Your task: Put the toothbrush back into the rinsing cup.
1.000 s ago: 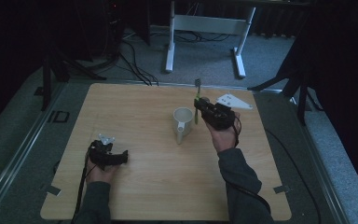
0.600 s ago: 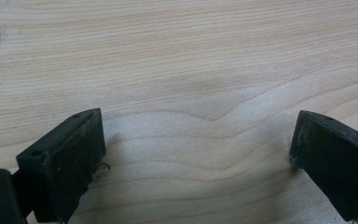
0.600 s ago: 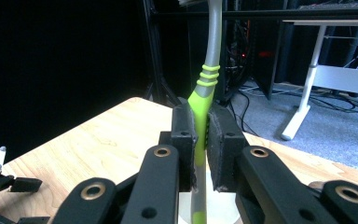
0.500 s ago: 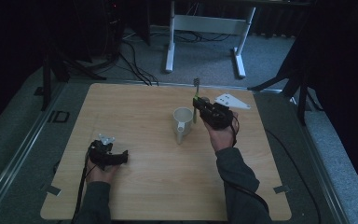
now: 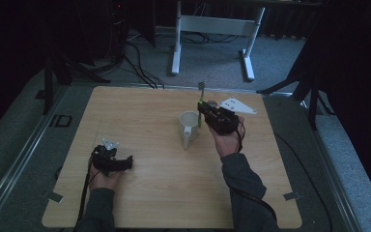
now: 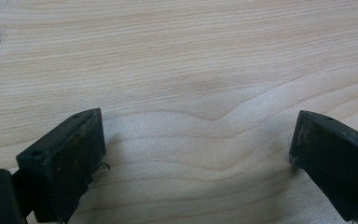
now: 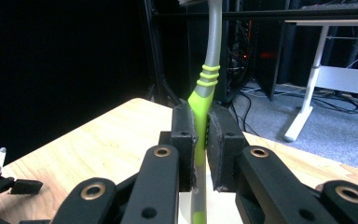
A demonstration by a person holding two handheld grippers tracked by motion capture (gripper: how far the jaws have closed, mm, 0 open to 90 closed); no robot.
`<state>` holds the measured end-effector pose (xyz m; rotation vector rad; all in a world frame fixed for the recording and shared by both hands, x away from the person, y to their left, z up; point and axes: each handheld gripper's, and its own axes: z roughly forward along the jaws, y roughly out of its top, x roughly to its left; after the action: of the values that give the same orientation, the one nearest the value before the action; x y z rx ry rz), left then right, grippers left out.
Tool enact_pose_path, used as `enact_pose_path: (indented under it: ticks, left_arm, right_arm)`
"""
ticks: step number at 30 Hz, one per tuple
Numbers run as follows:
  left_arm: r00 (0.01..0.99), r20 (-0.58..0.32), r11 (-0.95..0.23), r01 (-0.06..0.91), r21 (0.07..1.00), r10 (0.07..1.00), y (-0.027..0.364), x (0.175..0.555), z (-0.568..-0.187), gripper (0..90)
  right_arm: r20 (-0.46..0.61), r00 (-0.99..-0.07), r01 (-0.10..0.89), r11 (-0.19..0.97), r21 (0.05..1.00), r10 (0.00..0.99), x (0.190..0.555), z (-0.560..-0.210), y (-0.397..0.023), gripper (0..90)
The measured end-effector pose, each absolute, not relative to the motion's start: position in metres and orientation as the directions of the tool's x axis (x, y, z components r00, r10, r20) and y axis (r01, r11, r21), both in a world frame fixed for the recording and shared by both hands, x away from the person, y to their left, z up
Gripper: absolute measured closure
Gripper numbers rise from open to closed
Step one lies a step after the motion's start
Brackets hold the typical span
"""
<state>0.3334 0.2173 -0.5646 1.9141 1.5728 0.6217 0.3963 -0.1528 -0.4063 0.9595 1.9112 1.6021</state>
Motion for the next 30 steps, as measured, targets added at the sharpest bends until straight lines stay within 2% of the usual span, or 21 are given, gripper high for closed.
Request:
enact_pose_path:
  ticks: [30]
  left_arm:
    - [0.197,-0.007,-0.138,0.712,0.689,0.98,0.217,0.333,-0.565,3.6]
  right_arm:
    - [0.095,-0.674,0.222,0.078,0.972,0.733,0.397,-0.421,-0.13,81.8]
